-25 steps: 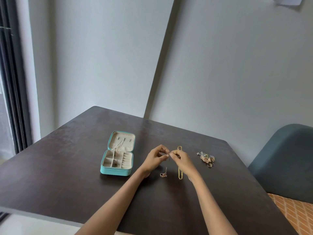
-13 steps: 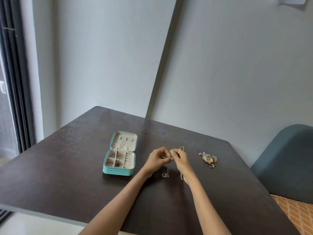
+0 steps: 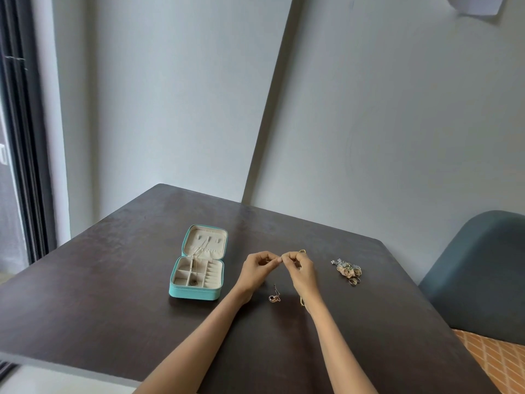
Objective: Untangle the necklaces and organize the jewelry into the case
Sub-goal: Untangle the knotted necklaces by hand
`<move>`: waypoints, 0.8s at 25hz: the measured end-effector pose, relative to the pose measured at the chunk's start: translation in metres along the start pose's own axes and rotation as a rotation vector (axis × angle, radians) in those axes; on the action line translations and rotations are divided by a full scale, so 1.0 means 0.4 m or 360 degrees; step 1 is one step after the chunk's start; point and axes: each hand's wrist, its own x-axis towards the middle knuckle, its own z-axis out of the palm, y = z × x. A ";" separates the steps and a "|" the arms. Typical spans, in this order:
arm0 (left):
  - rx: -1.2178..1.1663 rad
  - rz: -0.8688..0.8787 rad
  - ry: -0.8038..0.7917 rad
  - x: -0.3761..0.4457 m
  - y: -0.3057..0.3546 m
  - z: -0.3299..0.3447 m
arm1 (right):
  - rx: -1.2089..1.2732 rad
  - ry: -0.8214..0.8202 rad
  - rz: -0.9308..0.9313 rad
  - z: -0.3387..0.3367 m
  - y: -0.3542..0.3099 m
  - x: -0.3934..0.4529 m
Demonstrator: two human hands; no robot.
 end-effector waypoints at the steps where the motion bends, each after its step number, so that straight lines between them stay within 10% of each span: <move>1: -0.0001 0.0006 0.0016 -0.001 0.000 0.000 | -0.0013 -0.0010 0.0007 0.000 -0.002 -0.001; 20: 0.0158 0.0007 0.0032 -0.011 0.014 -0.006 | 0.0005 -0.0077 0.0013 -0.026 0.009 -0.021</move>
